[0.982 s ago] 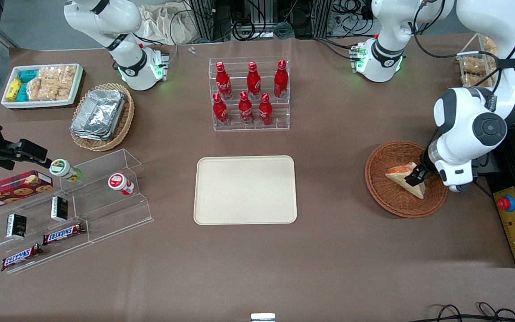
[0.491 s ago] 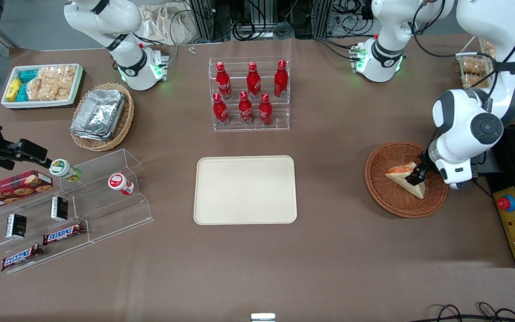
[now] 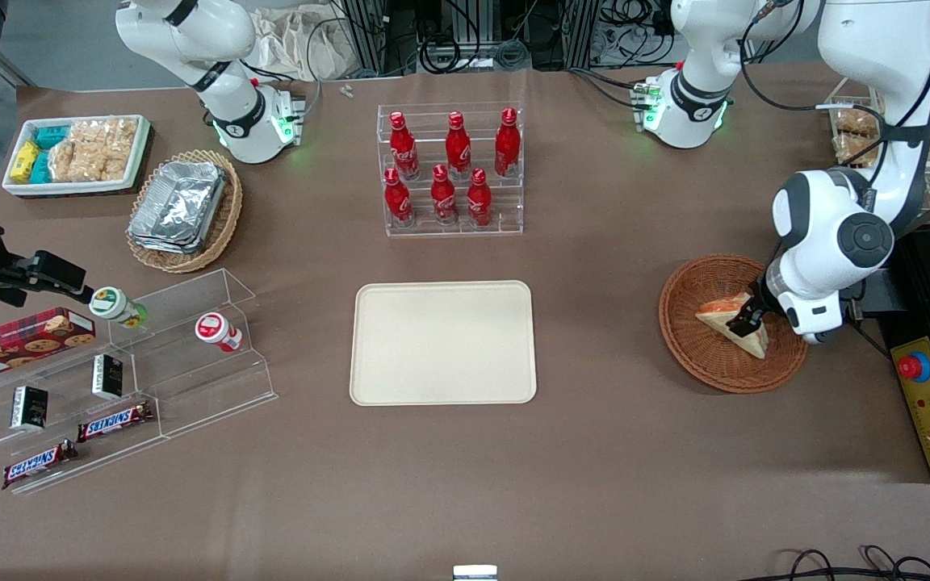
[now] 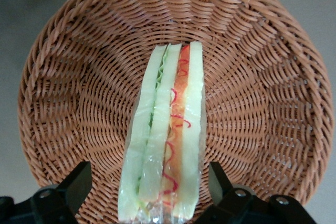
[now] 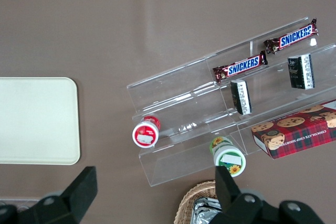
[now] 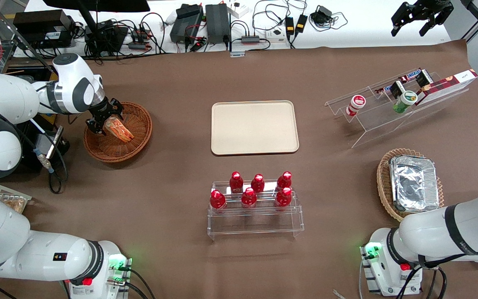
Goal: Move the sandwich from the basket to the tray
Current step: 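Close the left gripper on the sandwich's wrapped edge, then lift the sandwich out of the basket with the left gripper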
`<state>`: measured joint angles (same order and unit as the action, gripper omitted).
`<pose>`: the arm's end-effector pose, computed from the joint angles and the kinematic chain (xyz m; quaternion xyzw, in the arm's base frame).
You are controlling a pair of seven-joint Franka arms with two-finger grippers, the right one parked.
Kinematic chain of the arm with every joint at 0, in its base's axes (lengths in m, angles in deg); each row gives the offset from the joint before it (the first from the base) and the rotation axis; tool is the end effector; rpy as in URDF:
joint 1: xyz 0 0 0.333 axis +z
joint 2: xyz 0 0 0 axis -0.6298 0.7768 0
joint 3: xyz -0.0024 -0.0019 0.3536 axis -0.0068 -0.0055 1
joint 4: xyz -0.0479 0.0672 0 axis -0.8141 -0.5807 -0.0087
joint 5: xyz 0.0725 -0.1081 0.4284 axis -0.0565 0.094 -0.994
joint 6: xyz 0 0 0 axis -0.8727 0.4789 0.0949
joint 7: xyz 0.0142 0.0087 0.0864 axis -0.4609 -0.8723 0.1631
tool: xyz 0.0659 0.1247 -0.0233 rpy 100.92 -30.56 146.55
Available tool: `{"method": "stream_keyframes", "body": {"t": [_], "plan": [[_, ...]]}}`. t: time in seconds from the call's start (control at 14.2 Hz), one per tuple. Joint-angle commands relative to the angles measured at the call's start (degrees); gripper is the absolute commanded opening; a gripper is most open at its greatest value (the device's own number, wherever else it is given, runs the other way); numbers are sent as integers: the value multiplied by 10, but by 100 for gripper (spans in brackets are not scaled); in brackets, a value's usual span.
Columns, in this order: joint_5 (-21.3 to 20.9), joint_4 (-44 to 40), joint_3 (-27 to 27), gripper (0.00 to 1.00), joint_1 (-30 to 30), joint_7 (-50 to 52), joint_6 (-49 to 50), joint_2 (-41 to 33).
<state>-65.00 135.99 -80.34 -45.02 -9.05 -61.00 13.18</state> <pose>0.5698 0.0030 0.2133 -0.8862 -0.4618 0.0236 0.0292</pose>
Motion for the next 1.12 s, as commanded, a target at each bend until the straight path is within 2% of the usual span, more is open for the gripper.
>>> {"method": "stream_keyframes", "body": {"t": [0.0,0.07,0.21,0.35,0.63,0.84,1.05], "plan": [[-6,22,-2,95,6,20,-65,10],[-6,22,-2,75,7,16,-68,14],[-7,20,-2,45,6,12,-67,13],[-13,20,-2,0,5,6,-66,13],[-13,8,-4,0,4,0,-30,-1],[-13,-47,-3,0,5,-38,80,-28],[-15,-134,-1,0,7,-110,211,-42]]}}
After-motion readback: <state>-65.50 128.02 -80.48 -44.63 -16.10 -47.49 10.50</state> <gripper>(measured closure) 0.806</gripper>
